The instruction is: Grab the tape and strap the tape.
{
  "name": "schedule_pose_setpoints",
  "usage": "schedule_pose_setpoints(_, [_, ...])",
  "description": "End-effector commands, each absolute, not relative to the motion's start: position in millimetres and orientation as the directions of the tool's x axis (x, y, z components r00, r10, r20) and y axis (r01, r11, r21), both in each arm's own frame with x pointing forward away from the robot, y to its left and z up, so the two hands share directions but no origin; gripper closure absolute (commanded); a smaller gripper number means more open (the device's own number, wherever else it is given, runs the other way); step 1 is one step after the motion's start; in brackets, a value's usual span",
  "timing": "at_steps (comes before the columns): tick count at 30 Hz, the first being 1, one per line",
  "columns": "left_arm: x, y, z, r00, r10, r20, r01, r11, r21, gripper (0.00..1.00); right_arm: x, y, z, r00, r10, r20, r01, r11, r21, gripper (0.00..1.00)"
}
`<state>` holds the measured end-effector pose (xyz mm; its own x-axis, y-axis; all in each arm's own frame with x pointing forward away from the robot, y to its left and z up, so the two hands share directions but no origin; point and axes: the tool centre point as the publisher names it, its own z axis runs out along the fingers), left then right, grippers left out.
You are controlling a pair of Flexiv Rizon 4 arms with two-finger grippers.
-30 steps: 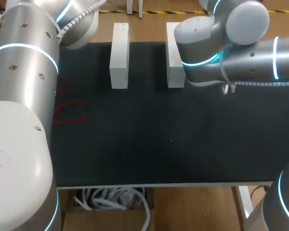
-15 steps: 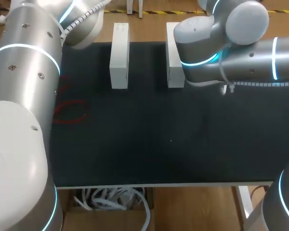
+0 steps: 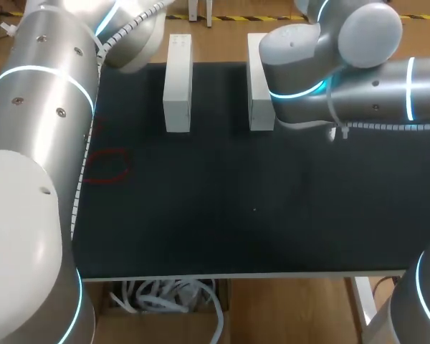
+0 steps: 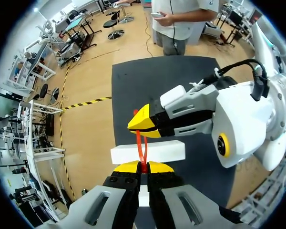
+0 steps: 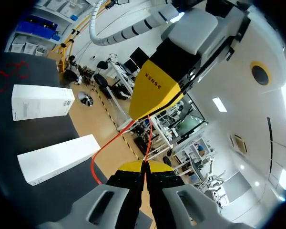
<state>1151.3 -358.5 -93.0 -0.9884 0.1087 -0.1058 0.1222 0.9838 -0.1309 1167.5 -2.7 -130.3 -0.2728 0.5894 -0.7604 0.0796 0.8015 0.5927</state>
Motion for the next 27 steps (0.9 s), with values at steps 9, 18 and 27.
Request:
schedule_pose_setpoints(9, [1156.7, -363.2, -87.9, -0.946, 0.126, 0.299, 0.138, 0.99, 0.019, 1.0, 1161.1, -6.0, -128.1, -0.302, 0.583, -0.754, 0.07, 0.803, 0.592, 1.0])
schedule_pose_setpoints(18, [1156.7, -363.2, -87.9, -0.946, 0.126, 0.299, 0.138, 0.99, 0.019, 1.0, 1159.1, -8.4, -128.6, -0.308, 0.588, -0.748, 0.065, 0.797, 0.6, 1.0])
schedule_pose_setpoints(27, [1156.7, -363.2, -87.9, -0.946, 0.126, 0.299, 0.138, 0.99, 0.019, 1.0, 1157.8, -8.8, -128.4, -0.306, 0.596, -0.742, 0.063, 0.79, 0.609, 1.0])
